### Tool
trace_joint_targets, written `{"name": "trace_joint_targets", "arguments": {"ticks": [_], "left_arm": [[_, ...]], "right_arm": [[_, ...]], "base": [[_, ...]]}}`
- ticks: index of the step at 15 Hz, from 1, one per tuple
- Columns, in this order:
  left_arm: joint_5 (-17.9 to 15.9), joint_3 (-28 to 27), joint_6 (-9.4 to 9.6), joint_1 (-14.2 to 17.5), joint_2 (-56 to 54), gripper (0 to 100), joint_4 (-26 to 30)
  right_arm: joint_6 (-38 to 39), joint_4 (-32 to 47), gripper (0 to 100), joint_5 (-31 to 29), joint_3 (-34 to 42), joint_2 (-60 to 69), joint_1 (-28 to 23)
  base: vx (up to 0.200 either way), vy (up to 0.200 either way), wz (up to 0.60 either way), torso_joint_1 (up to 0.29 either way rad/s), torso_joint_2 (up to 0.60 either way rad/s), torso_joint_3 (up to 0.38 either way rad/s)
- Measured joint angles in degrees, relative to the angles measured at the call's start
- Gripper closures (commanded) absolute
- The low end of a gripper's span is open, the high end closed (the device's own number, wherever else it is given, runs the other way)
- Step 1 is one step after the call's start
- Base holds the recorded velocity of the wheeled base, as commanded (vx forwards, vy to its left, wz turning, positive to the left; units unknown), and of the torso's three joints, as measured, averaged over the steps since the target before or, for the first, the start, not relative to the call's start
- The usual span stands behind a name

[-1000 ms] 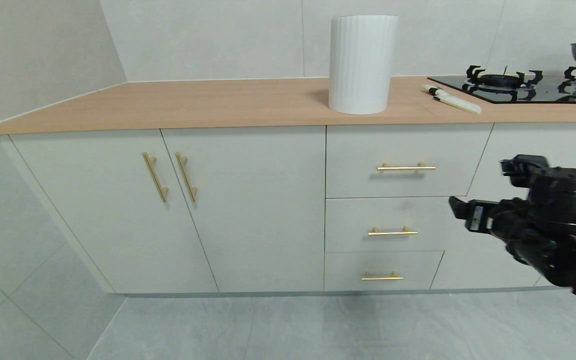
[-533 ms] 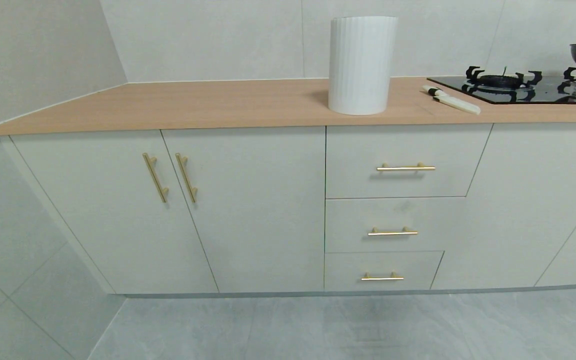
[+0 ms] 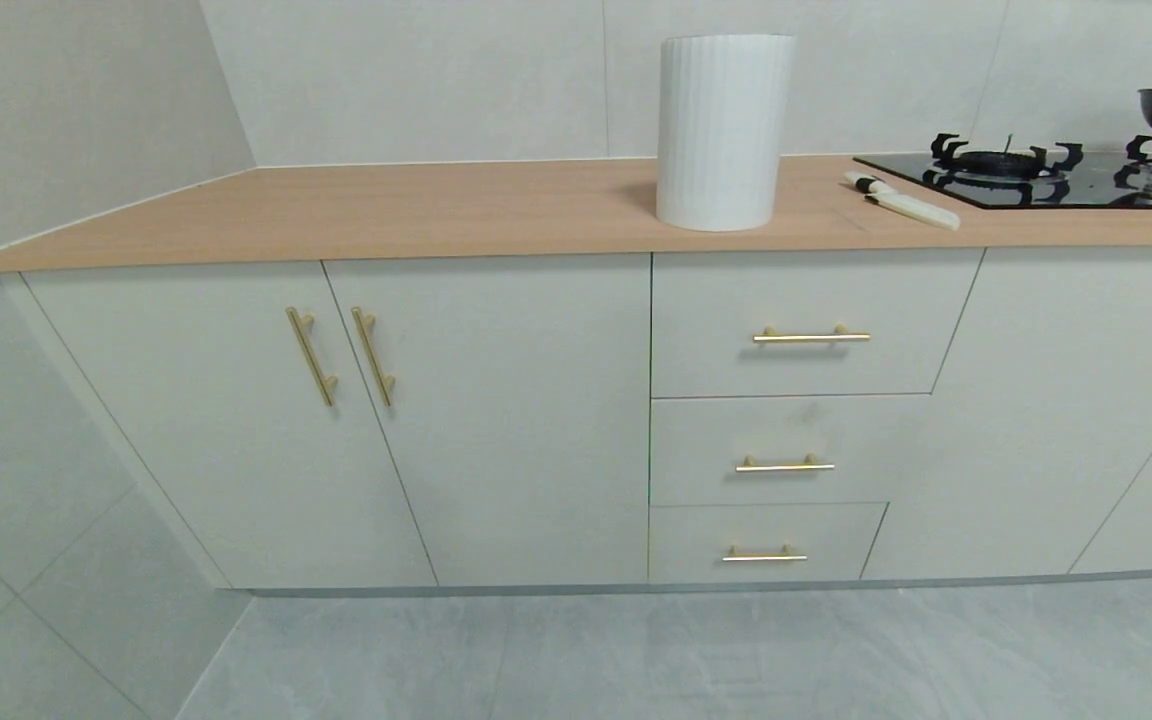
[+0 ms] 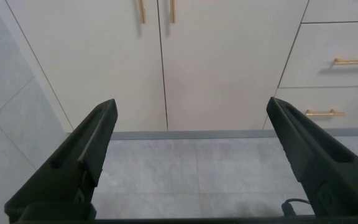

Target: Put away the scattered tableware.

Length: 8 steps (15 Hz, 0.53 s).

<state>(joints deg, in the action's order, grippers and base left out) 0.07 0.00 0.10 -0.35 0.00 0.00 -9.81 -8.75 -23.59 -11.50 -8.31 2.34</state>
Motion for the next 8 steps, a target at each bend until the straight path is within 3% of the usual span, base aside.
{"name": "trace_joint_targets", "arguments": {"ticks": [8], "left_arm": [[0.00, 0.00, 0.00, 0.00, 0.00, 0, 0.00]], "right_arm": [[10.76, 3.06, 0, 19.03, 10.68, 8.29, -2.34]], "base": [[0.000, 0.000, 0.00, 0.000, 0.00, 0.000]]}}
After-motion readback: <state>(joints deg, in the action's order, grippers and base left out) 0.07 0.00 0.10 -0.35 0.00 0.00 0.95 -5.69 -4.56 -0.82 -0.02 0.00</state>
